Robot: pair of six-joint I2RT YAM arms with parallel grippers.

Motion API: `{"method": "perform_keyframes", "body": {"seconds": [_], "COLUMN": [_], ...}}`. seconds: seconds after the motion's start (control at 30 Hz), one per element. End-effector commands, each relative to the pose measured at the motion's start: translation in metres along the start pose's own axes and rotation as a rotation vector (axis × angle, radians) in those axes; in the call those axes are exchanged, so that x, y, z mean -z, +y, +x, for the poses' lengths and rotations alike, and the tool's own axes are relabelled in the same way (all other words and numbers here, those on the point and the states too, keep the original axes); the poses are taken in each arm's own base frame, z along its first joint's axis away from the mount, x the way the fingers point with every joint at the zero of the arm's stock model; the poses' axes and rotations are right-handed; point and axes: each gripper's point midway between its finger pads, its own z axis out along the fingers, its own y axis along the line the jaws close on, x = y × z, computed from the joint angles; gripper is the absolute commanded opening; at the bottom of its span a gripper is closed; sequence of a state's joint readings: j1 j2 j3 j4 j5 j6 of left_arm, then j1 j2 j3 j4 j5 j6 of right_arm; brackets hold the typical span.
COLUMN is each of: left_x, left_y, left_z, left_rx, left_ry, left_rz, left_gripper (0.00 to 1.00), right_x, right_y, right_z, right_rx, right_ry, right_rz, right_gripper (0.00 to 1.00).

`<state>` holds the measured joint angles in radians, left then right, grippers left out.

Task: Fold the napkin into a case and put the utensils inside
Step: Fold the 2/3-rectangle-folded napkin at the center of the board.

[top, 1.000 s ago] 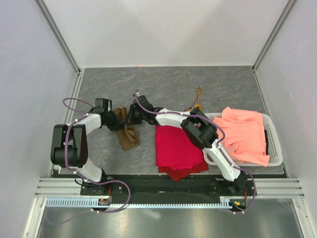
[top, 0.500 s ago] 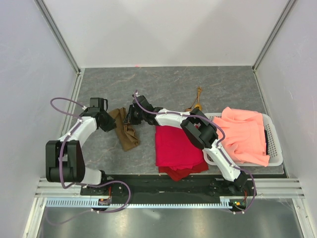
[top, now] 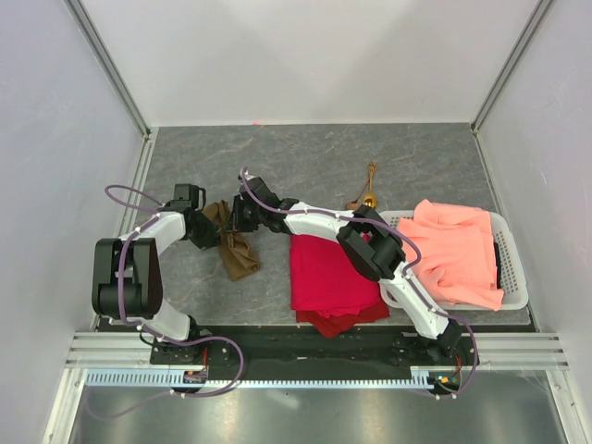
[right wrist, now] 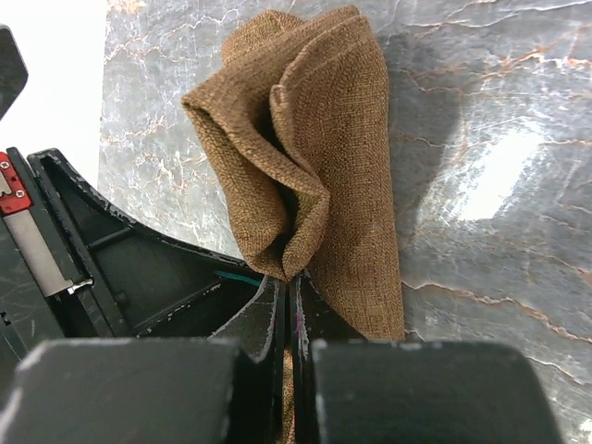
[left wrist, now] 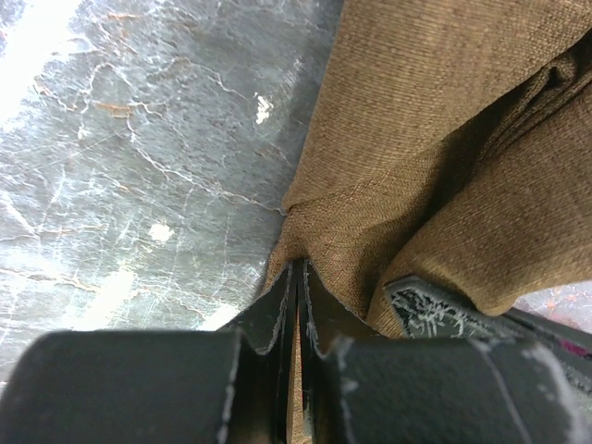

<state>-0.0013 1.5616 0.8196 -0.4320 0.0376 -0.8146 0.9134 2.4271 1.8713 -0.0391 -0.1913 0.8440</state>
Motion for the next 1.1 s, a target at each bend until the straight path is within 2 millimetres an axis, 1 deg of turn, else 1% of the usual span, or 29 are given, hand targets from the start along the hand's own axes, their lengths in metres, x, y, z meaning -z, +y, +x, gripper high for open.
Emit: {"method": "perform_keyframes", "body": {"seconds": [0.0,0.07,0.1,0.17,0.2,0.27,0.3,0.33,0.37,0.4,0.47,0.5,0.53,0.57,0.6,0.63,0.67,0.7,0.77,0.8,0.83,0.87,0.9,1.0,1.07], "left_x": [0.000,0.006,0.011,0.019,0.024,0.037,0.044,0.052,0.057,0.065,0.072,0.077,0.079,0.073,0.076,0.075,0.067,0.066,0.058,0.048,0.044,0.042,0.029,0.015,0.010], "left_y": [-0.003,-0.006,-0.011,-0.013,-0.010,-0.015,-0.018,-0.025,-0.028,-0.035,-0.048,-0.058,-0.067,-0.071,-0.080,-0.085,-0.085,-0.090,-0.090,-0.091,-0.091,-0.096,-0.093,-0.091,-0.080], "left_z": [0.000,-0.002,-0.005,-0.002,-0.014,-0.019,-0.028,-0.031,-0.034,-0.042,-0.046,-0.053,-0.051,-0.051,-0.057,-0.056,-0.056,-0.059,-0.062,-0.063,-0.063,-0.063,-0.060,-0.054,-0.056], "left_rx": [0.017,0.010,0.006,0.000,0.033,0.040,0.055,0.046,0.047,0.049,0.033,0.021,0.012,0.010,-0.003,-0.009,-0.004,-0.008,-0.009,-0.007,-0.009,-0.018,-0.017,-0.037,-0.051], "left_ry": [-0.014,-0.019,-0.029,-0.012,-0.028,-0.027,-0.042,-0.038,-0.035,-0.043,-0.031,-0.037,-0.008,0.021,0.019,0.039,0.058,0.058,0.057,0.073,0.081,0.085,0.111,0.150,0.141], "left_rz": [0.023,0.040,0.057,0.065,0.070,0.120,0.145,0.191,0.214,0.240,0.288,0.318,0.353,0.358,0.381,0.396,0.383,0.385,0.363,0.349,0.342,0.344,0.321,0.295,0.232], "left_gripper": [0.07,0.07,0.07,0.07,0.08,0.08,0.08,0.08,0.08,0.08,0.08,0.09,0.08,0.08,0.08,0.08,0.08,0.08,0.08,0.08,0.08,0.08,0.08,0.08,0.08], "right_x": [-0.004,-0.009,-0.011,-0.014,-0.015,-0.015,-0.016,-0.016,-0.016,-0.016,-0.016,-0.016,-0.016,-0.017,-0.017,-0.017,-0.016,-0.016,-0.015,-0.015,-0.015,-0.014,-0.014,-0.012,-0.009], "right_y": [0.012,0.006,0.006,0.001,-0.001,-0.006,-0.004,-0.005,-0.005,-0.005,-0.005,-0.005,-0.004,-0.004,-0.003,-0.003,-0.003,-0.003,-0.003,-0.003,-0.003,-0.002,-0.002,0.000,0.001], "right_z": [0.005,0.012,0.014,0.020,0.022,0.030,0.028,0.030,0.031,0.032,0.033,0.033,0.032,0.033,0.033,0.033,0.032,0.032,0.032,0.030,0.031,0.030,0.029,0.029,0.027], "right_rx": [0.025,0.024,0.031,0.041,0.053,0.058,0.067,0.067,0.067,0.069,0.072,0.072,0.070,0.070,0.068,0.068,0.068,0.068,0.069,0.068,0.068,0.067,0.064,0.063,0.062], "right_ry": [0.014,0.025,0.033,0.045,0.048,0.073,0.062,0.064,0.065,0.067,0.070,0.071,0.069,0.071,0.071,0.070,0.068,0.066,0.065,0.060,0.061,0.059,0.059,0.060,0.056], "right_rz": [-0.026,-0.024,-0.033,-0.034,-0.037,-0.036,-0.055,-0.057,-0.058,-0.062,-0.068,-0.069,-0.074,-0.076,-0.076,-0.077,-0.075,-0.073,-0.069,-0.067,-0.066,-0.068,-0.068,-0.070,-0.070], "right_gripper": [0.00,0.00,0.00,0.00,0.00,0.00,0.00,0.00,0.03,0.04,0.09,0.10,0.12,0.12,0.12,0.13,0.13,0.13,0.13,0.13,0.14,0.14,0.14,0.14,0.15]}}
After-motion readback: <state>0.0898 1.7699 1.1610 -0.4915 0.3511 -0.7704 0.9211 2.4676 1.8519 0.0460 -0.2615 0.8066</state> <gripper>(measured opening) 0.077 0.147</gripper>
